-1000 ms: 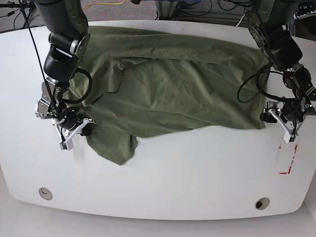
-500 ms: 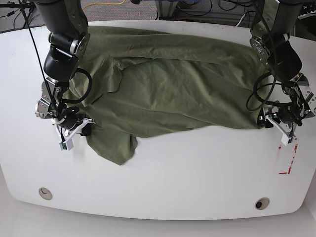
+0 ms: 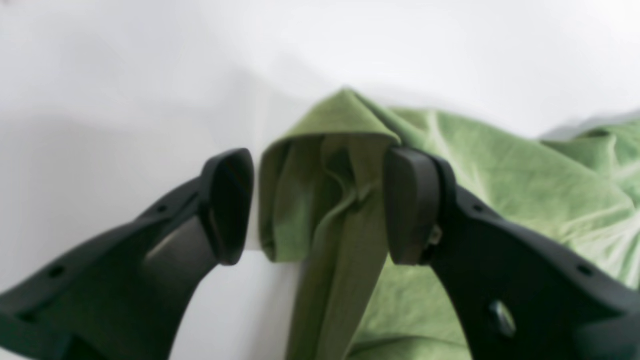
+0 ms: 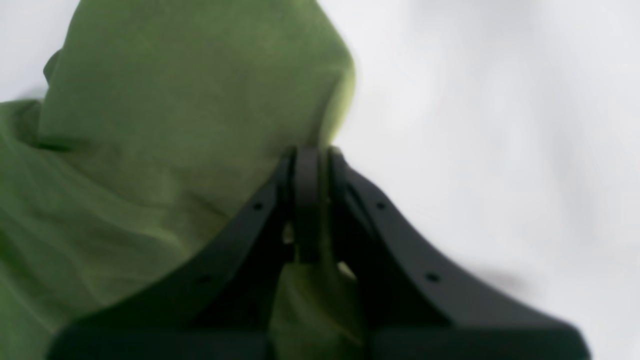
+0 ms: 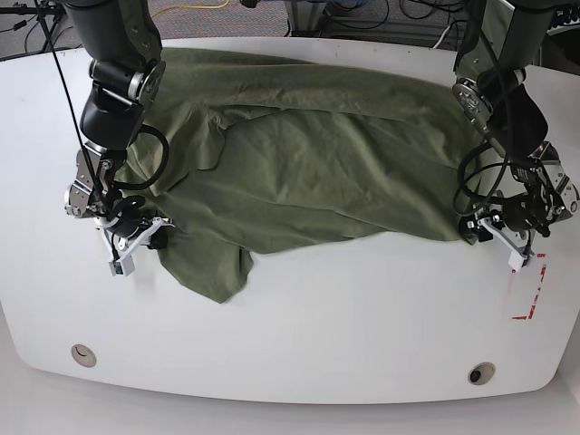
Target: Fold the T-shirt properly
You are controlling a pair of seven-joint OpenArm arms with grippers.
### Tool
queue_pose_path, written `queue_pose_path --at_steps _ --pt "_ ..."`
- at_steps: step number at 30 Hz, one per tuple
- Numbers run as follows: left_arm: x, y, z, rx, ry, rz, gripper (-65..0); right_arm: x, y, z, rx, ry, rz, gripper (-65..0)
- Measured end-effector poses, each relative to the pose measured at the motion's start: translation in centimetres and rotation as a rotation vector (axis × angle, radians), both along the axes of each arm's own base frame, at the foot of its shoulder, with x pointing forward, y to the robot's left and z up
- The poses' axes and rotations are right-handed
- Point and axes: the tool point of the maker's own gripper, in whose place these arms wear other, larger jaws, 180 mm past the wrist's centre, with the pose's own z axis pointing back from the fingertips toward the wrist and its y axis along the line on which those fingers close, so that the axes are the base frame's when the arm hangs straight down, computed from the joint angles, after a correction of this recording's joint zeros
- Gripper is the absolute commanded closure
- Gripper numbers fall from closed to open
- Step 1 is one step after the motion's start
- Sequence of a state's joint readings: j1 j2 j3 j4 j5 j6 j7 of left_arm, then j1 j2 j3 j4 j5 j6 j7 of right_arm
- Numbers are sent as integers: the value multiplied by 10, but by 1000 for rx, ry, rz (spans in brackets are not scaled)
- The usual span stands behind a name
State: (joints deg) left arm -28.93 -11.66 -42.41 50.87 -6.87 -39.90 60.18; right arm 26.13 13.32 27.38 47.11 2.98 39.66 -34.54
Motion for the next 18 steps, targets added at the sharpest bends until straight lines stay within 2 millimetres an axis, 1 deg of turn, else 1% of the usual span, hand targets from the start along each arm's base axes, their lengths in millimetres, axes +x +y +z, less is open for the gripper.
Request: queue_pose_path --at_steps 6,9,14,18 --pt "11 -5 14 -63 -60 12 -385 0 0 0 0 0 0 -11" --pt "11 -6 18 -88 -69 11 -385 0 0 0 -1 0 0 -11" --pt "12 1 26 -117 -94 21 -385 0 -1 0 -2 0 -1 -11" --pt "13 2 30 -133 -115 31 -385 0 -1 0 -3 2 0 -11"
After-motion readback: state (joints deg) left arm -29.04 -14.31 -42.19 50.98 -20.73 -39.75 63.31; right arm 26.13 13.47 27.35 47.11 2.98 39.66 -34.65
